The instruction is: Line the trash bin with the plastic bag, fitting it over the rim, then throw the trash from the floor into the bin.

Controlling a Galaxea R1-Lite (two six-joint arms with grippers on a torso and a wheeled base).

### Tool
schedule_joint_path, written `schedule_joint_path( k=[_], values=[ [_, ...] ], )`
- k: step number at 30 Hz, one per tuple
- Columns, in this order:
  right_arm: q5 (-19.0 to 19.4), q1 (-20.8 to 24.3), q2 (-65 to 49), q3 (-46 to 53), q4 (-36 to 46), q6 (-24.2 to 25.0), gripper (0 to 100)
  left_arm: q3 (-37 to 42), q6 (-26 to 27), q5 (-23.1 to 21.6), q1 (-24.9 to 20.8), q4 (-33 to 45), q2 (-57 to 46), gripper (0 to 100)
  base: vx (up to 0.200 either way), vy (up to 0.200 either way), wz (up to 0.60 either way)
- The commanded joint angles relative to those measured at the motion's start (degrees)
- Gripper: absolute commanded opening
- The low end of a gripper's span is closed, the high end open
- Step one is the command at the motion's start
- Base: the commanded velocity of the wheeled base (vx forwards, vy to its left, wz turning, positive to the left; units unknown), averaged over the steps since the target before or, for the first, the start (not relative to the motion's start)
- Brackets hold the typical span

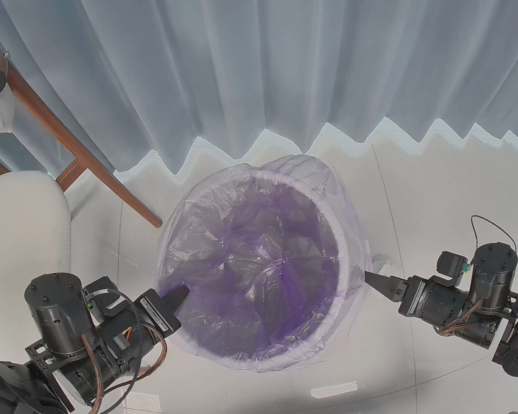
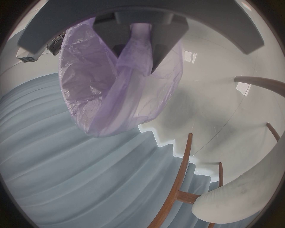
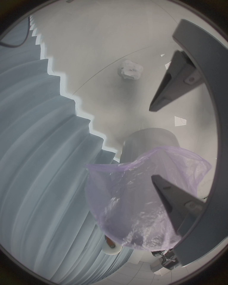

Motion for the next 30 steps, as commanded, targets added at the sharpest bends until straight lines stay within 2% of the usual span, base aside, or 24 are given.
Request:
schedule_joint_path(
  k=[1, 4, 8, 11, 15, 16, 23, 26, 30],
  values=[
    [2.0, -2.1, -6.1, 5.2, -0.5, -0.1, 100, -0.4, 0.1, 0.2, 0.3, 0.0, 0.5, 0, 0.000, 0.000, 0.00],
    [3.7, -4.9, -9.4, 7.2, -0.4, -0.1, 100, -0.8, 0.3, 0.1, 0.5, 0.0, 1.3, 0, 0.000, 0.000, 0.00],
    [7.7, -11.4, -11.7, 8.7, -0.3, -0.1, 100, -2.8, 0.9, 0.4, 1.1, 0.1, 5.5, 0, 0.000, 0.000, 0.00],
    [8.6, -17.1, -9.7, 7.5, 0.2, -1.1, 100, -4.8, 2.4, 1.4, 1.7, 0.3, 10.7, 0, 0.000, 0.000, 0.00],
    [8.6, -21.5, -4.5, 4.2, 1.8, -6.7, 100, -7.7, 5.3, 2.5, 1.7, 0.0, 18.2, 0, 0.000, 0.000, 0.00],
    [8.7, -23.5, -1.9, 2.4, 1.8, -11.4, 100, -10.0, 7.0, 3.0, 1.4, -0.1, 21.6, 0, 0.000, 0.000, 0.00],
    [9.2, -25.0, 6.0, -5.3, 4.4, -25.7, 100, -18.6, 7.8, 3.7, 1.1, 0.1, 27.0, 0, 0.000, 0.000, 0.00],
    [9.2, -25.0, 7.2, -7.7, 9.3, -28.1, 100, -19.3, 8.0, 3.8, 1.2, 0.2, 27.8, 0, 0.000, 0.000, 0.00],
    [7.5, -25.1, 7.6, -17.9, 27.0, -29.2, 100, -21.3, 10.7, 5.0, 1.8, 0.0, 30.8, 0, 0.000, 0.000, 0.00]
  ],
)
